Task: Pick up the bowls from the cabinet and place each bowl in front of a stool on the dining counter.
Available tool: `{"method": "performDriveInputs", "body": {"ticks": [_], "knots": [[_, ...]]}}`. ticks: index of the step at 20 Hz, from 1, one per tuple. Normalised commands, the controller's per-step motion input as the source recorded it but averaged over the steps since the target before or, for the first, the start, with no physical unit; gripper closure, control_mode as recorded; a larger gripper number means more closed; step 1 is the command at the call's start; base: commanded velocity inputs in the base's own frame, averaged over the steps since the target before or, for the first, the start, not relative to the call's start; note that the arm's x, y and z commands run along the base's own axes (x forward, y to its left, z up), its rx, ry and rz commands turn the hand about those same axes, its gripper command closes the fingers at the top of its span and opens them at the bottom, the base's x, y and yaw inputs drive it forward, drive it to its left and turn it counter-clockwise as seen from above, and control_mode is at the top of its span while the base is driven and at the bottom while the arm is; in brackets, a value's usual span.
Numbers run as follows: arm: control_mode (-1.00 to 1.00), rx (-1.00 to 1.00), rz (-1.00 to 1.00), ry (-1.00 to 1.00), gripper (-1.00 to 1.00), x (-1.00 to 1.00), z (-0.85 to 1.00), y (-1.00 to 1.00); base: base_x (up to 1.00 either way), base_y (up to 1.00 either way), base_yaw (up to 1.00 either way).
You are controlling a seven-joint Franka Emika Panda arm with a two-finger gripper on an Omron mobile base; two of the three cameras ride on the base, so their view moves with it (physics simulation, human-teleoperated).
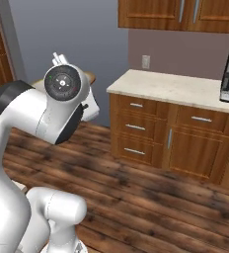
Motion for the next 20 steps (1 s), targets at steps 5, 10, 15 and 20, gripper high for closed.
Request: {"method": "performDriveInputs", "body": {"ticks": [5,10,15,20], "knots": [[1.00,0.00,0.00,0.00,1.00,0.00,0.00,0.00,-0.04,-0.16,0.60],[1.00,0.00,0.00,0.00,1.00,0.00,0.00,0.00,-0.03,-0.78,0.40],[1.00,0.00,0.00,0.00,1.00,0.00,0.00,0.00,0.25,-0.76,0.37],[1.00,0.00,0.00,0.00,1.00,0.00,0.00,0.00,0.97,-0.67,0.13]]}}
